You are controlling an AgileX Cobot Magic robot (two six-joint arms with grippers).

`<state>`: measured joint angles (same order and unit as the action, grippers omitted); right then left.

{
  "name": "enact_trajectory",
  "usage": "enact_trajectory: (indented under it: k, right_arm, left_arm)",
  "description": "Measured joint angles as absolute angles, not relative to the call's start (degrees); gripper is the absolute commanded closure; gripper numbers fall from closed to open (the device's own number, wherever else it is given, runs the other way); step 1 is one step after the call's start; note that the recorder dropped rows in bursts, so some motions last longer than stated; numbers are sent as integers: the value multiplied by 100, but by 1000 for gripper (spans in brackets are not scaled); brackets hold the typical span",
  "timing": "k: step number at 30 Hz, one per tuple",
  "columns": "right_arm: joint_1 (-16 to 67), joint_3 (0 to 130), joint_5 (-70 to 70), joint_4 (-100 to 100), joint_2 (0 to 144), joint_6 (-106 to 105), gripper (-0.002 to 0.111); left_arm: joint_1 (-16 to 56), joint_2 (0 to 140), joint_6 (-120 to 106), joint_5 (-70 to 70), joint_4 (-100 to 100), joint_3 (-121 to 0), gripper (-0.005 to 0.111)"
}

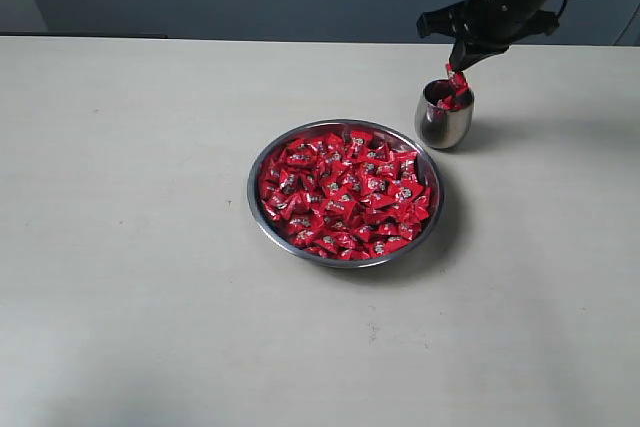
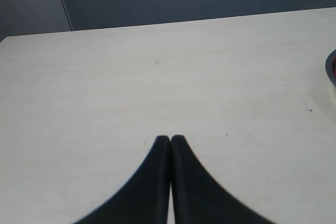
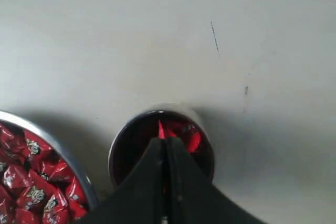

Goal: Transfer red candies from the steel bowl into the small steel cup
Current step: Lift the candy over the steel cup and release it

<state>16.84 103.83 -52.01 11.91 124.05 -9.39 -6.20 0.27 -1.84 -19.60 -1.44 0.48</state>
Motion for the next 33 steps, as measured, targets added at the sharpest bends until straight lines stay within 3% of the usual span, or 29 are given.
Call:
enact_trajectory:
  k: [23, 29, 33]
  right_arm:
    - [1684, 10385, -5000, 1080, 12858, -1009, 109]
    - [1684, 10385, -5050, 1385, 12858, -1323, 76]
    - [1684, 10385, -5064, 1396, 12858, -1345, 77]
  left_arm:
    - [-620, 27, -184, -1960, -144, 48, 106]
    - [-620, 27, -184, -1960, -144, 48, 106]
    - [-620, 27, -184, -1960, -144, 48, 106]
